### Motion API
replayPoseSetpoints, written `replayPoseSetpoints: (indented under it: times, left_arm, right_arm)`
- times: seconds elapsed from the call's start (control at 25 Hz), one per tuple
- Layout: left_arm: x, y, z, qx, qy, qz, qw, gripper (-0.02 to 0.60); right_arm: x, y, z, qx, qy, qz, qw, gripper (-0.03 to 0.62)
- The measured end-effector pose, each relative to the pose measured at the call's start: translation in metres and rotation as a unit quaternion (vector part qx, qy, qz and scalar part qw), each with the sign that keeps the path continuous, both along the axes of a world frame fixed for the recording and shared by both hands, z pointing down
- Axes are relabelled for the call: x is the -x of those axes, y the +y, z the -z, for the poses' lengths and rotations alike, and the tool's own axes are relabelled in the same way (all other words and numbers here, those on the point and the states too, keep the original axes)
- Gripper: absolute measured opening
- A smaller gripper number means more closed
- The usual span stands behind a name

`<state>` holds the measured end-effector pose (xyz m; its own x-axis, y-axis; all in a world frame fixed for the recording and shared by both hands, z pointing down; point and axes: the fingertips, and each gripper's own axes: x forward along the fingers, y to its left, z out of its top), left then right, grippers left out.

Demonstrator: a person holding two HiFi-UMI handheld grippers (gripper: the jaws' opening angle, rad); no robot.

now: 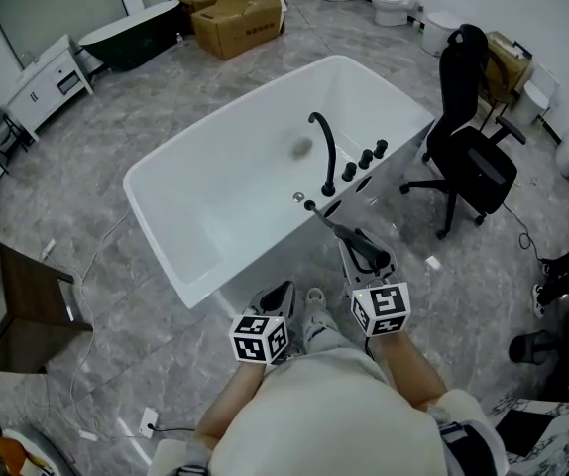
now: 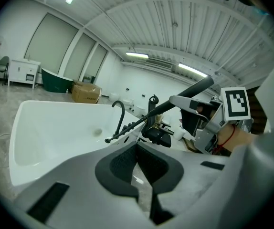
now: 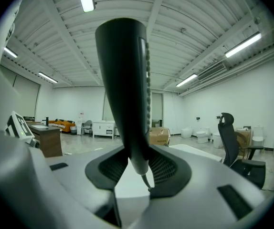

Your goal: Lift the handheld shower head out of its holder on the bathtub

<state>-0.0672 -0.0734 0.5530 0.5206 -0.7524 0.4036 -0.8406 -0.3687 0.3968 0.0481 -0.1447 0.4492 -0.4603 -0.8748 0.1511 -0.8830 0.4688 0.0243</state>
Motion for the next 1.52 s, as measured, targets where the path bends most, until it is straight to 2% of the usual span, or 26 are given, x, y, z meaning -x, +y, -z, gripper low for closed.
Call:
replayPoseSetpoints:
  times: [0.72, 1.52]
  left_arm:
    - [0.013, 0.008, 0.013, -0.028, -0.003, 0.016, 0.9995, 0.020]
    - [0.016, 0.006, 0.009, -0.024, 0.002, 0.019, 0.9995, 0.020]
  right_arm:
    - [-0.004, 0.048, 0.042, -0.048, -0.023, -0.001, 0.999, 0.144]
    - [0.000, 0.045, 0.044, -0.050, -0.023, -0.002, 0.998, 0.144]
